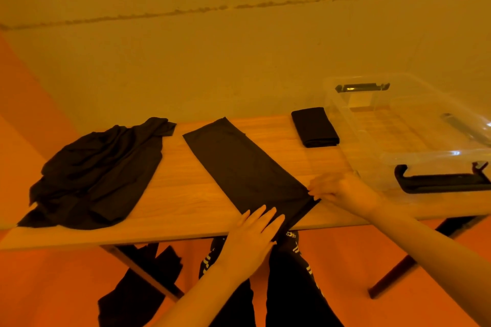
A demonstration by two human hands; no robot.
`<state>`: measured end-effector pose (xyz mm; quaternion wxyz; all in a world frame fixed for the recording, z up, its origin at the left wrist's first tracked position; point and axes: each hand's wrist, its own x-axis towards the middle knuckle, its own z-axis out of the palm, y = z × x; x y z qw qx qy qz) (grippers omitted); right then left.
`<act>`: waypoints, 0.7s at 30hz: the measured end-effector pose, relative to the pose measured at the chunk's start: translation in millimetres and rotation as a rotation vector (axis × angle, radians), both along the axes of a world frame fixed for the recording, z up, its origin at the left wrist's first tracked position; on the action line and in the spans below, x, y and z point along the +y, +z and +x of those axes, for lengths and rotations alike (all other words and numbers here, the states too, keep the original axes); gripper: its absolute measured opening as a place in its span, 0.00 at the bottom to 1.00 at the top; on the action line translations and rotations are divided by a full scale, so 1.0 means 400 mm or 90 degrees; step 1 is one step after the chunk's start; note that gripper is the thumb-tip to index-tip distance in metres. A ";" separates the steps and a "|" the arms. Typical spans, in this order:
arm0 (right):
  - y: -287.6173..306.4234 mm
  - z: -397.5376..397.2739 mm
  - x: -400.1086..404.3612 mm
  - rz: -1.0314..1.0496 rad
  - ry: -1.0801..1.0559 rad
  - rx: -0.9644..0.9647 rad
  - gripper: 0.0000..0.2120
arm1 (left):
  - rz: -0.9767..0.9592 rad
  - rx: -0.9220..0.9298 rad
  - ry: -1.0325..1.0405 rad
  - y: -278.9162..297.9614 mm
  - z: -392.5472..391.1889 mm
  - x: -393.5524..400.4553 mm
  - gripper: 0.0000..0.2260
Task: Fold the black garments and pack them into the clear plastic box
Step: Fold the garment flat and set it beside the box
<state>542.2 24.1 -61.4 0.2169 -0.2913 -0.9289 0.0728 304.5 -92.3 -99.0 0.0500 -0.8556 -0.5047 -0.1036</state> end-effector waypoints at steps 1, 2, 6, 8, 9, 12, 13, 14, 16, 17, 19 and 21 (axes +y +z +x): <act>-0.009 0.001 0.001 -0.014 0.007 -0.009 0.04 | 0.003 0.002 -0.004 0.000 0.000 0.001 0.28; -0.024 0.007 0.003 -0.033 0.011 -0.005 0.08 | 0.028 0.000 -0.020 -0.006 -0.001 0.002 0.22; -0.060 0.031 -0.028 -0.015 -0.024 -0.048 0.18 | 0.015 -0.060 -0.031 0.008 -0.009 -0.009 0.17; -0.057 0.039 -0.052 -0.014 -0.039 -0.079 0.23 | 0.033 -0.109 -0.033 0.017 -0.016 -0.022 0.16; -0.058 0.041 -0.059 0.003 -0.045 -0.099 0.25 | 0.031 -0.141 -0.035 0.017 -0.020 -0.027 0.16; -0.074 0.022 -0.077 0.128 -0.037 -0.146 0.26 | 0.012 -0.229 -0.004 0.009 -0.026 -0.027 0.14; -0.081 0.009 -0.087 0.135 -0.027 -0.155 0.25 | -0.002 -0.270 0.020 0.009 -0.025 -0.028 0.15; -0.086 -0.004 -0.096 0.134 -0.022 -0.157 0.24 | -0.030 -0.328 0.055 0.017 -0.024 -0.030 0.17; -0.089 -0.018 -0.103 0.123 -0.028 -0.133 0.22 | -0.109 -0.434 0.125 0.038 -0.025 -0.029 0.19; -0.087 -0.022 -0.105 0.104 -0.036 -0.117 0.21 | -0.130 -0.475 0.147 0.044 -0.029 -0.024 0.15; -0.079 -0.029 -0.110 0.073 -0.048 -0.072 0.18 | -0.156 -0.517 0.188 0.061 -0.039 -0.015 0.09; -0.076 -0.035 -0.116 0.007 -0.060 -0.027 0.20 | -0.181 -0.520 0.199 0.076 -0.045 -0.011 0.08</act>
